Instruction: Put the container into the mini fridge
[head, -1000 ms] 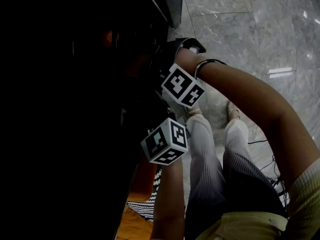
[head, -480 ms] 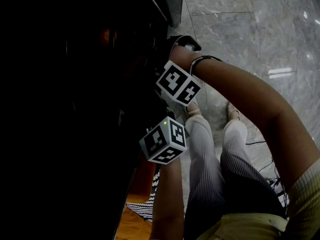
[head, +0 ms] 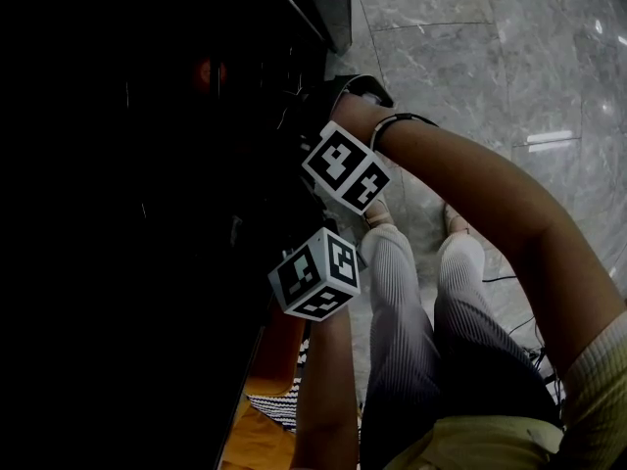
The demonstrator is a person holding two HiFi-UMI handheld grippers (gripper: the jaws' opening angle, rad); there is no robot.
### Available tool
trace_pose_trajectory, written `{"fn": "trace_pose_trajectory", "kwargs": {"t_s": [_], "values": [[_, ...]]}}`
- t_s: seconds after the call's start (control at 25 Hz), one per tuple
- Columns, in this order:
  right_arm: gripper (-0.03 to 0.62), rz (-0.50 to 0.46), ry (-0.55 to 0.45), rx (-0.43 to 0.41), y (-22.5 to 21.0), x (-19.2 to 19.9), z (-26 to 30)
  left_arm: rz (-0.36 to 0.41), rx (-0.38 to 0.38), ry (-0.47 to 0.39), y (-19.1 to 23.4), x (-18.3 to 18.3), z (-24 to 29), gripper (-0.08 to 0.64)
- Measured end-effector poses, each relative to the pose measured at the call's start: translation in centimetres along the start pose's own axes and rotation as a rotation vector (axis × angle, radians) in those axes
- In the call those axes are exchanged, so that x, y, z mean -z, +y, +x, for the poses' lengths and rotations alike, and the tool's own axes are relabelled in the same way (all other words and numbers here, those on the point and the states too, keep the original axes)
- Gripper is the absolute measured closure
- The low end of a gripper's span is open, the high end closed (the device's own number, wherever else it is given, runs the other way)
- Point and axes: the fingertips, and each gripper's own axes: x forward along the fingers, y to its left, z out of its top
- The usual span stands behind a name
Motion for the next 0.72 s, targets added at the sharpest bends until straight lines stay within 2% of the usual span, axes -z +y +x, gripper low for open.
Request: {"fn": "trace_pose_trajectory", "kwargs": {"t_s": [0.2, 0.36, 0.48, 0.72], "values": [[0.453, 0.032, -0.034, 0.073, -0.6, -0.3, -2.3, 0.027, 0.01, -0.005, -1.0, -0.8, -0.2, 0.523], [0.491, 0.098, -0.043, 0.13, -1.1, 0.0, -4.1, 0.045, 0.014, -0.015, -1.6, -1.4, -1.0, 0.523], [0.528, 0.209, -0.075, 0.189, -1.6, -0.2, -5.6, 0.042, 0.015, -0.021, -1.7, -1.5, -1.8, 0.523], [0.548, 0.483, -0.126, 0.285, -1.7, 0.4, -8.9, 0.044, 0.046, -0.023, -3.2, -1.5, -3.5, 0.523]]}}
